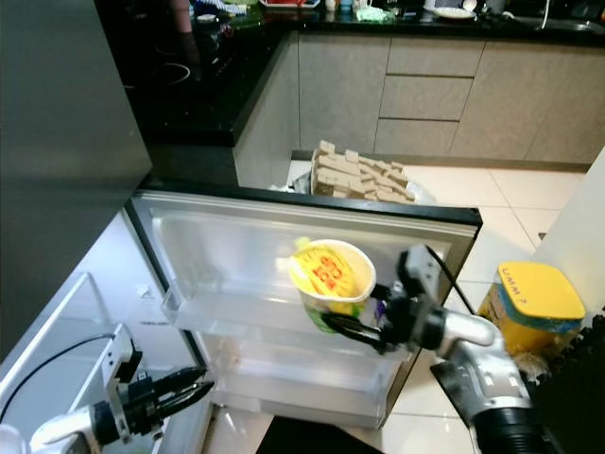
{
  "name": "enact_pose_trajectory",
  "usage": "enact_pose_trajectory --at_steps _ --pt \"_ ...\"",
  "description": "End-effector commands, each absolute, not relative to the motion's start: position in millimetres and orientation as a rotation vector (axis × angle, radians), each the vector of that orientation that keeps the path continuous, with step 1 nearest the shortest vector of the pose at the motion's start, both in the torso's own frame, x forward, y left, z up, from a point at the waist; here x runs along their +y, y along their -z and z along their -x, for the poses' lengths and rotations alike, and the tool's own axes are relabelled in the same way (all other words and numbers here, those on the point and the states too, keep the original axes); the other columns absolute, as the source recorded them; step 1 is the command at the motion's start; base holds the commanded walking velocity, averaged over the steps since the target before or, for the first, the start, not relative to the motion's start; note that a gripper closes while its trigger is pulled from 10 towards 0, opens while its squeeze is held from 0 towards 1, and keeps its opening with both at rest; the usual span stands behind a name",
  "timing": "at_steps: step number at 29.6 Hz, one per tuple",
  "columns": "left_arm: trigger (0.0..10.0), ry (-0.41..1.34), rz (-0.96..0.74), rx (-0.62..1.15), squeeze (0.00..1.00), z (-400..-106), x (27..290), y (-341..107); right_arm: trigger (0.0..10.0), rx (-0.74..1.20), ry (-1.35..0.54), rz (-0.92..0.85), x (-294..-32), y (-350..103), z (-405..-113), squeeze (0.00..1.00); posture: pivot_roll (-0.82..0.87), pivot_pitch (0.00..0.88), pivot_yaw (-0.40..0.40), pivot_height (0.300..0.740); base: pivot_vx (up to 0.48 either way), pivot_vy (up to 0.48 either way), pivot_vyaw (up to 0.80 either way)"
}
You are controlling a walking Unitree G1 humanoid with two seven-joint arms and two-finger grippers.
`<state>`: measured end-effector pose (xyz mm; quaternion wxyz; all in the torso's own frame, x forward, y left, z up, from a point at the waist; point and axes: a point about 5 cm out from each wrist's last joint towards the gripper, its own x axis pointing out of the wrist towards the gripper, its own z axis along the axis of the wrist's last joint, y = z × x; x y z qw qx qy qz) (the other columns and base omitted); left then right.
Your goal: Restocking fridge
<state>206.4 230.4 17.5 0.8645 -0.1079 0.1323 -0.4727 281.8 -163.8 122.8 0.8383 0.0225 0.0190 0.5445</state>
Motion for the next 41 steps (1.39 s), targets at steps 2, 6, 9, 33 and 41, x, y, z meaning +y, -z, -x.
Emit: enact_pose_trajectory --at_steps 2,6,9,33,41 --pt "10.0 0.993 0.211 0.295 0.00 -204 237 -20 10.0 0.055 -1.124 -0.032 -155 -117 -286 0.00 -0.07 0.000 -0.022 0.740 0.000 0.000 0.00" --pt "10.0 0.992 0.213 0.299 0.00 -203 237 -19 10.0 0.098 -1.054 -0.002 -139 -104 -292 0.00 -0.07 0.000 -0.023 0.740 0.000 0.000 0.00" --pt "10.0 0.992 0.213 0.300 0.00 -203 237 -19 10.0 0.112 -1.044 0.001 -134 -100 -293 0.00 -0.07 0.000 -0.024 0.740 0.000 0.000 0.00" --pt "10.0 0.998 0.217 0.300 0.00 -203 235 -21 10.0 0.117 -0.829 -0.054 -75 -88 -310 0.00 -0.06 0.000 -0.031 0.740 0.000 0.000 0.00" --pt "10.0 0.993 0.216 0.302 0.00 -202 237 -21 10.0 0.150 -0.780 -0.034 -73 -78 -309 0.00 -0.07 0.000 -0.028 0.740 0.000 0.000 0.00"
